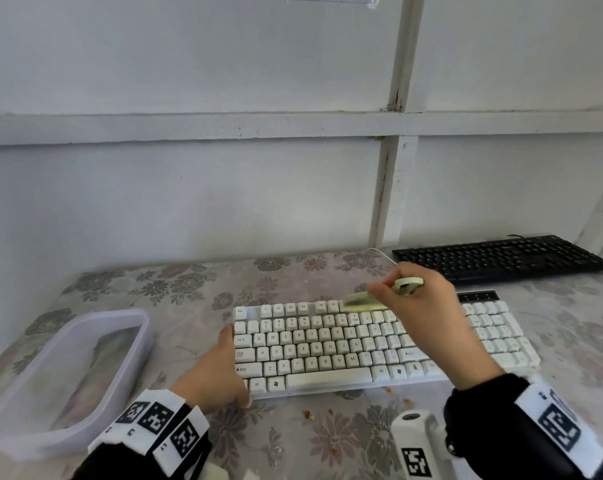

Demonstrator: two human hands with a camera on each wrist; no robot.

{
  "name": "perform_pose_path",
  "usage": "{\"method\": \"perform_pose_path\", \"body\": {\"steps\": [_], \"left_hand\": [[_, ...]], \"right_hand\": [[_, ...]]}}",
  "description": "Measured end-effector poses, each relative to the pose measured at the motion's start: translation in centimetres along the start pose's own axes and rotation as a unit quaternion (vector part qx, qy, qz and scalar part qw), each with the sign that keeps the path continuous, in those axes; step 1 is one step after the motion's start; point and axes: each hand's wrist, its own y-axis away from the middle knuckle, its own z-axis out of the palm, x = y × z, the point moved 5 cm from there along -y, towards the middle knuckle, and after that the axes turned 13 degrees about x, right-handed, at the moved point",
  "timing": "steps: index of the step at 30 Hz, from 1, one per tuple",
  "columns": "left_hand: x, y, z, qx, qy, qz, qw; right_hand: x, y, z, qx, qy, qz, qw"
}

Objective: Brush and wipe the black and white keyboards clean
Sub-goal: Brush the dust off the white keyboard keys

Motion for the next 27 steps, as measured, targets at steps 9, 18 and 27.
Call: {"method": "perform_pose_path", "body": {"steps": [9,18,27], "left_hand": [[-0.1,-0.1,0.0,-0.001,0.007,-0.002,1.0],[-0.3,-0.3,0.2,-0.002,0.005,-0.002,1.0],[-0.2,-0.1,0.0,0.002,0.003,0.01,1.0]], "right_hand": [[4.2,-1.1,-1.2,0.009,0.051,0.038,0.998],[0.7,0.1,-0.1,-0.061,-0.093,0.02,0.994],[5.9,-2.6,-4.0,-0.029,-0.029,0.068,0.997]]}}
